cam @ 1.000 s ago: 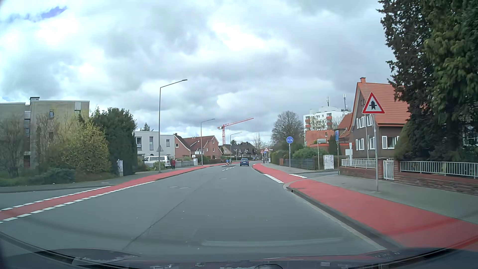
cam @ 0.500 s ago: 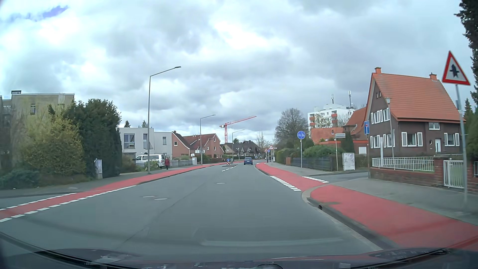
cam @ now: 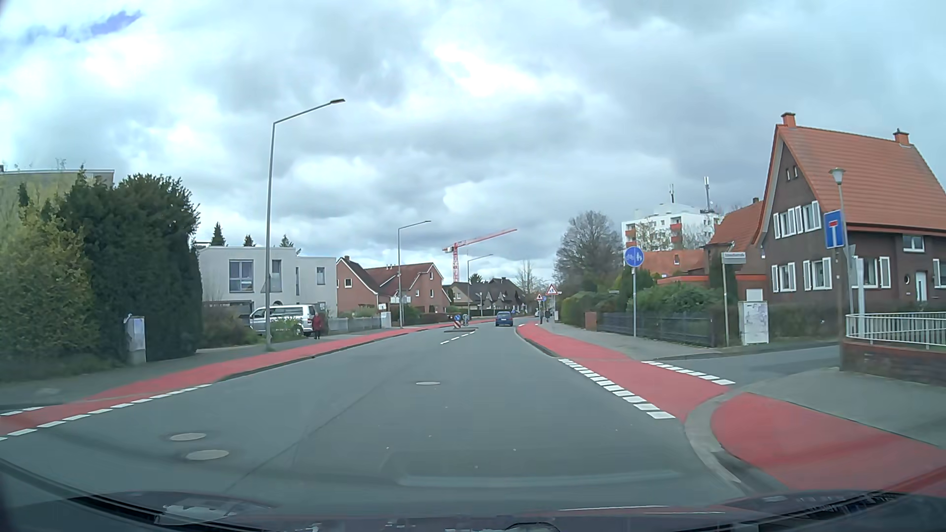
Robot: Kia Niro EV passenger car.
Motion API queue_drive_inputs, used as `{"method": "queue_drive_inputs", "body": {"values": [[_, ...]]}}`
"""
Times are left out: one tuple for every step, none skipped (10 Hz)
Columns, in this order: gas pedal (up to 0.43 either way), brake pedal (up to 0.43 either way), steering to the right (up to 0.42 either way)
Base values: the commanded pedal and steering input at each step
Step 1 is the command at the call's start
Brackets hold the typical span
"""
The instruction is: Follow the waypoints while adhering to traffic rules and regulations
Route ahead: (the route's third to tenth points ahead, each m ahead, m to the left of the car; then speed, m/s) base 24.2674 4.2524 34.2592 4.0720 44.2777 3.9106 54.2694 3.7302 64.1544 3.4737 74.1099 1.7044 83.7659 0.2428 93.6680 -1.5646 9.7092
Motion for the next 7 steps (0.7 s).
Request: {"method": "queue_drive_inputs", "body": {"values": [[0.209, 0.000, -0.015], [0.209, 0.000, -0.015], [0.169, 0.000, -0.012], [0.169, 0.000, -0.010], [0.177, 0.000, -0.009], [0.189, 0.000, -0.009], [0.197, 0.000, -0.008]]}}
